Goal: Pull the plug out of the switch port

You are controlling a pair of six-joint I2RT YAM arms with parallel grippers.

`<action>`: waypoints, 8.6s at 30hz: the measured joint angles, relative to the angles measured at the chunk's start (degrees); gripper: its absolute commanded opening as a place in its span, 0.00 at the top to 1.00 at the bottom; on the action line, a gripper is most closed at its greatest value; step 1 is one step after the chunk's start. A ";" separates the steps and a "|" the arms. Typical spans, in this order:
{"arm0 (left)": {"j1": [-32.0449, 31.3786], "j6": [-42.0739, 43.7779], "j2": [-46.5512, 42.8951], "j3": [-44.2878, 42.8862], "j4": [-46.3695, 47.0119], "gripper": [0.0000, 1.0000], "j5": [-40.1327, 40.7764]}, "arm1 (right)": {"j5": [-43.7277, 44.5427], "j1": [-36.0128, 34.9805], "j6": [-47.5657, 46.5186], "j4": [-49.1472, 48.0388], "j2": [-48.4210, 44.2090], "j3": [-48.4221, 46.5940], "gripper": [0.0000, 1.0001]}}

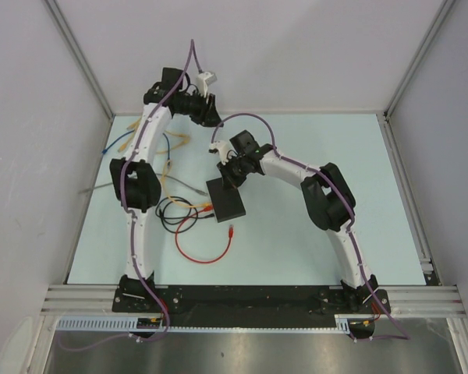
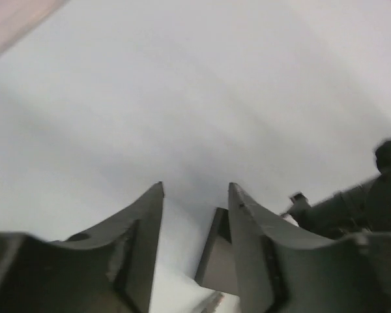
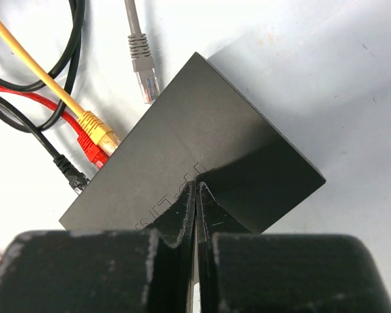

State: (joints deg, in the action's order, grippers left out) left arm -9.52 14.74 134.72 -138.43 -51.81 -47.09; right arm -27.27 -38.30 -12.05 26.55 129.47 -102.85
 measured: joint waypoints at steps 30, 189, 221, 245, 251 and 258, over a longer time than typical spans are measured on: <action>13.60 -46.23 -28.11 46.27 6.80 0.25 44.89 | 1.75 -0.26 0.50 -1.14 -1.55 2.36 0.98; 2.58 -9.68 -22.77 63.71 14.64 0.52 4.33 | -5.44 1.27 4.02 3.21 -3.98 4.13 0.97; 2.95 -8.02 -15.74 62.84 10.40 0.65 -1.36 | -2.95 0.52 3.39 3.21 -3.96 4.15 0.97; 2.78 -0.37 -12.39 55.78 5.07 0.95 -0.26 | -1.60 0.66 3.32 3.19 -3.96 4.15 0.96; 2.91 1.38 -10.84 54.64 3.52 0.95 -2.49 | -1.49 0.81 3.32 3.19 -3.78 4.15 0.96; 2.89 1.81 -3.43 44.41 -4.48 0.94 -5.64 | -0.70 0.79 3.15 3.39 -3.34 4.15 0.99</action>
State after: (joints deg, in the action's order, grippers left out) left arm -6.63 16.56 131.28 -94.02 -56.29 -52.73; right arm -27.97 -37.52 -8.91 29.93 126.13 -98.70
